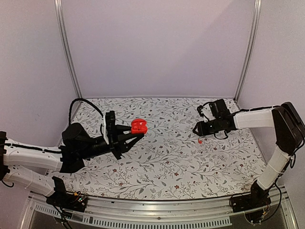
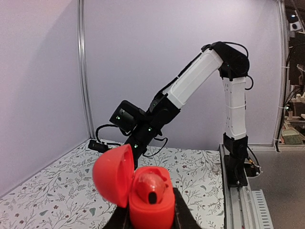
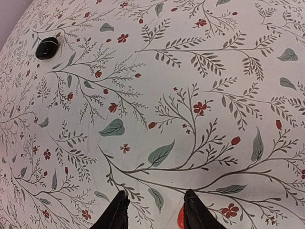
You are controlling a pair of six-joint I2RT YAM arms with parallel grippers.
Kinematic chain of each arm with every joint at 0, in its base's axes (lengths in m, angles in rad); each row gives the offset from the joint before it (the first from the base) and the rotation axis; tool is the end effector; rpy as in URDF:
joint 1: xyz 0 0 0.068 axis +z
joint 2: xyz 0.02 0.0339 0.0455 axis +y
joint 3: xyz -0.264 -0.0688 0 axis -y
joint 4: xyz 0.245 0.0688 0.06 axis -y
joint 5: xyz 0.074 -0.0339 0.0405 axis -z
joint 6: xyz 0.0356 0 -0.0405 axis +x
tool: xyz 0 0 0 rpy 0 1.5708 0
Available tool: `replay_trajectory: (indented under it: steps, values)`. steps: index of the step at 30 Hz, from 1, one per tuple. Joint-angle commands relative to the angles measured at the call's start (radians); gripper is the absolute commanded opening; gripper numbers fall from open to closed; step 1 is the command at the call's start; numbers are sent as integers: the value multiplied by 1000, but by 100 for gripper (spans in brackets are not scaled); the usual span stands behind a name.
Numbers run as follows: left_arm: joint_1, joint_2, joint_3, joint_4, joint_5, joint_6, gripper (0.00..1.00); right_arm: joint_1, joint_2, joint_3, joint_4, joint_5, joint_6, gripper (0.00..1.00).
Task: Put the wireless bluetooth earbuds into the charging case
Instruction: Adjust the right earbud at the center of the board.
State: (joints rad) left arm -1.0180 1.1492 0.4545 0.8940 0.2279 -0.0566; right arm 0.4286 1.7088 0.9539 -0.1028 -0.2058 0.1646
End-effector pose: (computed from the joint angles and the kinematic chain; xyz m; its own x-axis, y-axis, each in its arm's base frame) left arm 0.1219 -0.2128 0.2652 0.0503 -0.1865 -0.9812 0.9497 0.3130 -0.0108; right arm 0.3127 0.1509 0.1685 -0.7652 -0.1733 -0.6200 -0.4086 0.8750 0.2597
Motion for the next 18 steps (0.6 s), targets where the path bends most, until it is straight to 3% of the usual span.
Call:
replay_trajectory:
  steps: [1, 18]
  values:
    - [8, -14, -14, -3, -5, 5, 0, -10, -46, -1, -85, 60, -36, 39]
    - [12, -19, -19, -5, 13, 10, 0, -65, 7, -72, -49, -95, -8, 49]
